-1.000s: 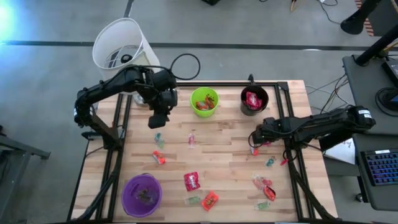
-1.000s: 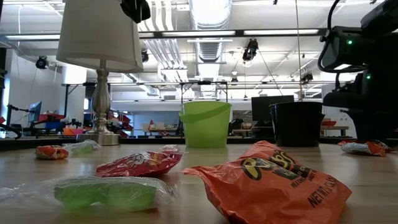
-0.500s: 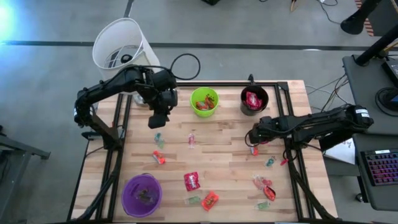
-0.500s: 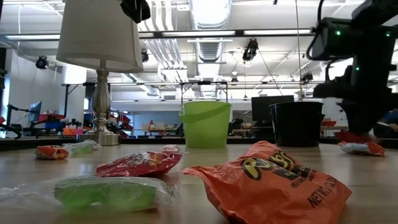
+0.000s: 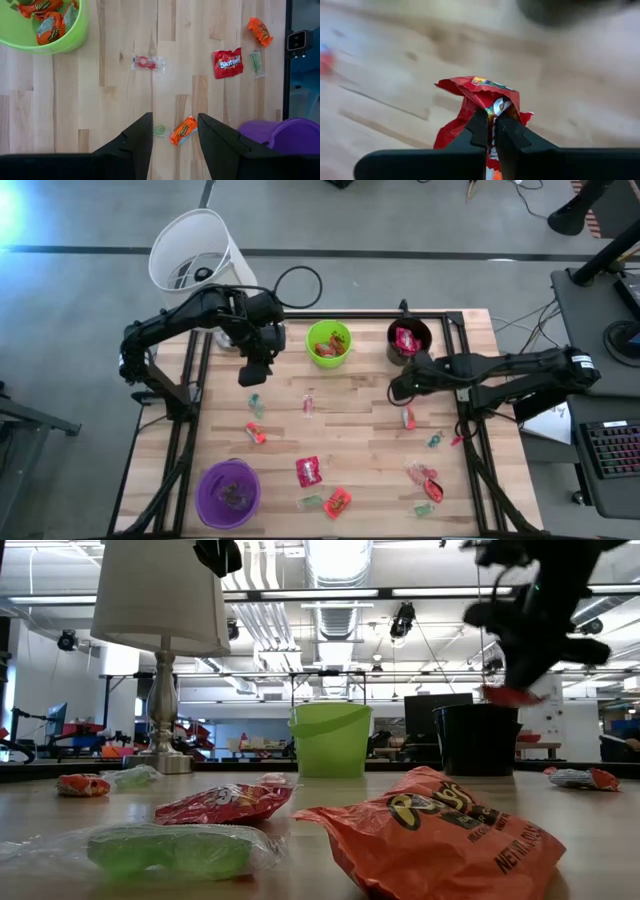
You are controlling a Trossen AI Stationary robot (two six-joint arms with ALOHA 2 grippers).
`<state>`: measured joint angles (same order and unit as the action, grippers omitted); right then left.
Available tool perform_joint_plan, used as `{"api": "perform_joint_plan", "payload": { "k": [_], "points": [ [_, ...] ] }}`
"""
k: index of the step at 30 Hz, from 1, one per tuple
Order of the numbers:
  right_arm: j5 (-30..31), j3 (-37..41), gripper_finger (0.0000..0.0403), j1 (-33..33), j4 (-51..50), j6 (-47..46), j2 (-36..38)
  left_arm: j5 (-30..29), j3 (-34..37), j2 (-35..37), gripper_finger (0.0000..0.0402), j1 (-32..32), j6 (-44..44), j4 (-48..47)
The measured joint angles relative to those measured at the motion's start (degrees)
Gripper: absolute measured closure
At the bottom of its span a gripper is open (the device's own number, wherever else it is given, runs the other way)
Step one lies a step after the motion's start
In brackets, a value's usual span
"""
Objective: Sort candy
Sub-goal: Put the red candy into the black bucket
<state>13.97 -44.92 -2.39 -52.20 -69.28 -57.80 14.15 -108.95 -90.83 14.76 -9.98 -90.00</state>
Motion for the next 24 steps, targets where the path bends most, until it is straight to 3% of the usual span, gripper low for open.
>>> {"api": "perform_joint_plan", "payload": {
  "k": [12,19,24],
  "points": [
    [13.2,-13.0,0.0394,-8.0,-5.1,14.3,0.0,0.0,0.0,0.0,0.0264,0.0,0.0,0.0],
    [12.5,-15.1,0.0394,-18.8,-4.9,24.7,-0.4,0.0,0.0,0.0,0.0264,0.0,0.2,0.0],
    [7.6,-14.7,0.0394,-25.8,-4.1,30.5,-0.8,-0.1,0.0,0.0,0.0264,0.0,0.2,0.0]
  ]
}}
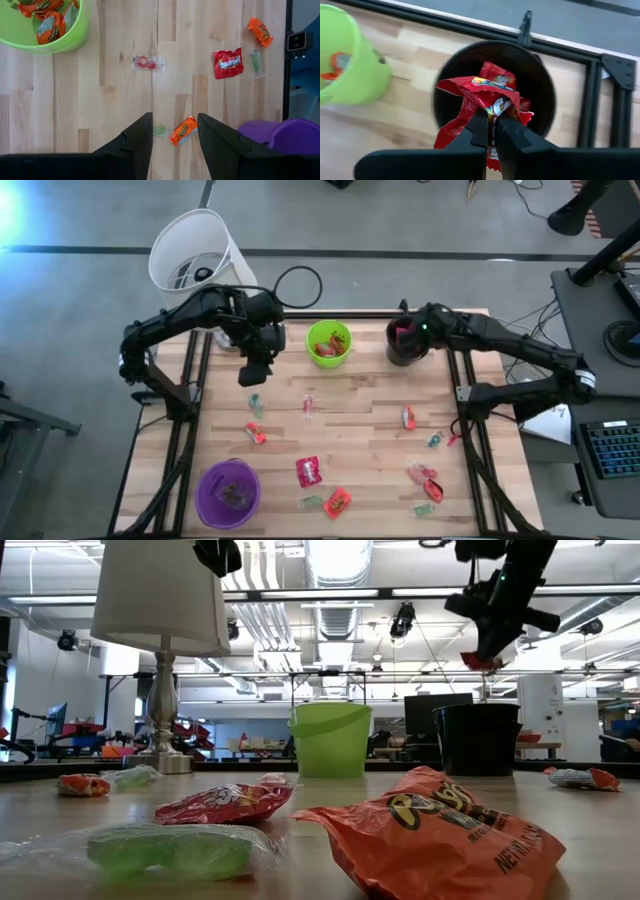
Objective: Sort candy
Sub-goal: Put the red candy into the black bucket, then put the blue gummy into violet bucket
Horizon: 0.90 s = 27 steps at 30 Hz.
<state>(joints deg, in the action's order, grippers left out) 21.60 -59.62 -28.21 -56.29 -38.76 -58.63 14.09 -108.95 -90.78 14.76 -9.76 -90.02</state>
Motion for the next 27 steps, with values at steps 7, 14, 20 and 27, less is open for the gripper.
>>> {"api": "perform_joint_plan", "payload": {
  "k": [7,14,20,27],
  "points": [
    [-0.7,0.1,0.0359,-4.7,1.5,5.9,-2.2,0.0,0.0,0.0,0.0264,0.0,0.0,0.0],
    [-0.9,0.0,0.0294,-6.0,3.0,9.3,-4.6,0.0,0.0,0.0,0.0264,0.0,0.0,0.0],
    [-0.7,-3.0,0.0255,-6.0,3.0,9.4,-5.2,-0.1,0.0,0.0,0.0264,0.0,1.2,0.0],
    [-0.6,-9.6,0.025,-6.0,3.0,11.5,-5.2,-0.1,0.0,0.0,0.0264,0.0,3.7,0.0]
  ]
}}
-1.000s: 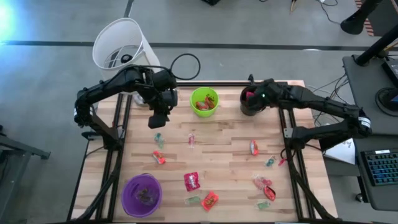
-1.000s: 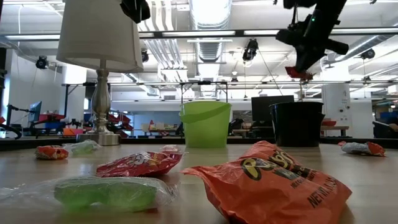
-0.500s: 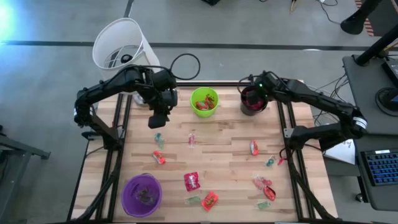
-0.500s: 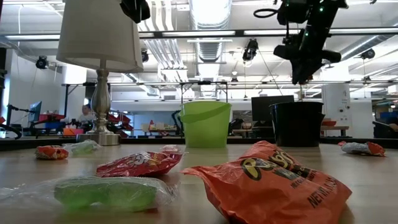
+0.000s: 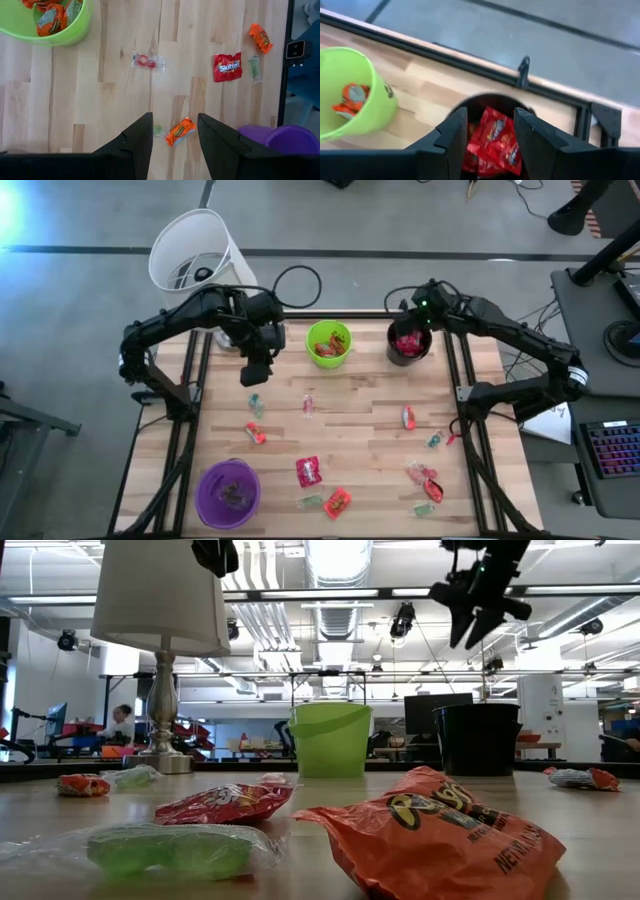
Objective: Sort candy
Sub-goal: Put the blue gummy into violet bucket
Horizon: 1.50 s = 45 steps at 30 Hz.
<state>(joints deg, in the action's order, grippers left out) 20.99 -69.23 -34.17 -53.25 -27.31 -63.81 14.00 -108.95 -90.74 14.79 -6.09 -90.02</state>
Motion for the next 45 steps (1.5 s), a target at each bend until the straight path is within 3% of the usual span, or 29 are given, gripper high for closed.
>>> {"api": "perform_joint_plan", "payload": {
  "k": [9,16,20,25,38,45],
  "points": [
    [0.0,-4.5,0.025,0.0,0.0,3.4,0.0,0.0,0.0,0.0,0.0262,0.0,0.7,0.0],
    [0.0,-4.5,0.0248,0.0,-0.6,3.7,0.0,-0.1,0.0,0.0,0.0222,0.0,0.7,0.0],
    [0.0,-4.5,0.0248,0.0,-0.6,2.4,0.0,-3.9,0.0,-0.7,0.0202,0.0,5.7,0.0],
    [-0.9,-4.5,0.0248,0.1,-1.3,1.4,0.0,-4.5,1.0,-1.1,0.0202,-1.0,8.9,0.0],
    [-5.2,-4.5,0.0248,4.0,-10.8,-3.0,0.0,-4.5,10.9,-0.1,0.0209,-11.2,15.6,0.5],
    [-9.1,-4.5,0.0248,8.6,-13.4,-7.6,0.0,-4.5,14.0,0.0,0.0209,-16.4,16.7,7.1]
  ]
}}
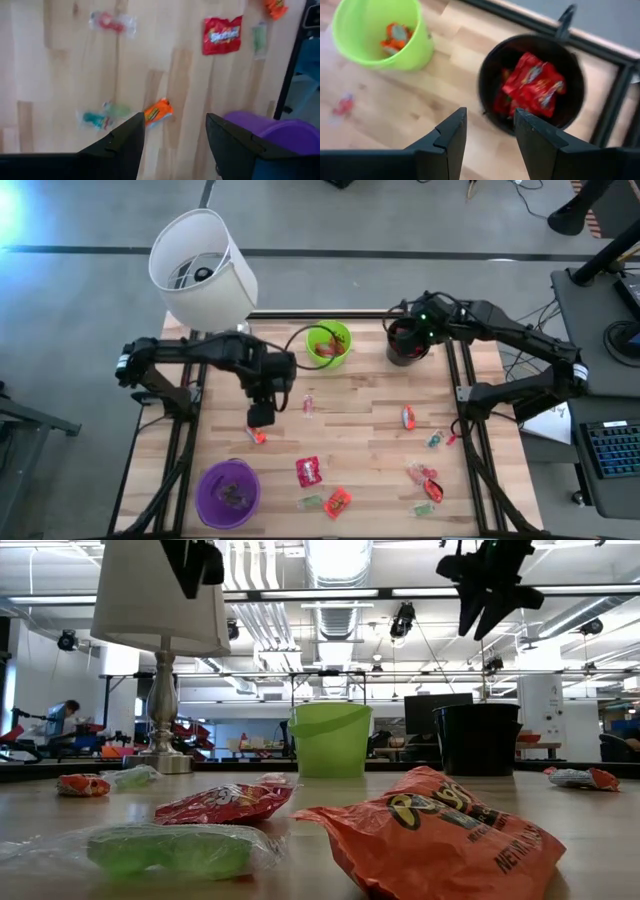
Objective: Sort candy
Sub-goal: Put the blue gummy into violet bucket
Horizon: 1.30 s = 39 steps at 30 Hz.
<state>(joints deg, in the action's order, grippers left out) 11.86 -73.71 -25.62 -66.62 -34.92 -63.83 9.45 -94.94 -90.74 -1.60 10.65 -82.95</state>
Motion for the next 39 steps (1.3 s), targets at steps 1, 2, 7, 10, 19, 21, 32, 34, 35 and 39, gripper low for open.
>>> {"api": "perform_joint_plan", "payload": {
  "k": [1,2,7,10,19,21,32,34,35,39],
  "points": [
    [-0.3,0.0,0.0248,0.7,-0.3,-0.6,0.0,0.0,0.2,0.0,0.0209,-0.5,0.3,1.0],
    [-0.4,0.0,0.0248,1.4,-0.6,-1.5,0.0,-0.2,0.3,0.0,0.0209,-0.9,0.4,1.7],
    [-0.5,0.0,0.0248,5.2,-0.7,-5.3,0.0,-4.5,0.3,0.0,0.021,-3.2,0.7,3.6],
    [-2.8,0.0,0.0248,7.7,-0.7,-7.3,0.1,-6.4,0.3,0.0,0.021,-4.2,1.5,4.1],
    [-6.2,0.0,0.0248,19.7,-6.8,-15.9,0.5,-7.6,0.3,-0.1,0.021,-5.9,5.0,5.6],
    [-6.3,0.0,0.0248,23.4,-10.2,-19.3,0.5,-7.6,0.3,-0.1,0.021,-6.0,5.2,5.6],
    [-6.1,2.2,0.0248,46.6,-13.3,-38.9,-0.1,-7.6,0.3,-0.1,0.021,-6.0,5.4,5.7],
    [-6.2,3.7,0.0248,50.3,-13.3,-43.0,-0.1,-7.6,0.3,-0.1,0.021,-6.0,5.4,5.7],
    [-6.3,4.5,0.0248,51.9,-13.2,-45.2,-0.1,-7.6,0.3,-0.1,0.021,-6.0,5.4,5.8],
    [-7.3,8.1,0.0248,57.5,-9.5,-52.2,-0.1,-7.6,0.3,-0.1,0.021,-5.9,4.9,5.8]
  ]
}}
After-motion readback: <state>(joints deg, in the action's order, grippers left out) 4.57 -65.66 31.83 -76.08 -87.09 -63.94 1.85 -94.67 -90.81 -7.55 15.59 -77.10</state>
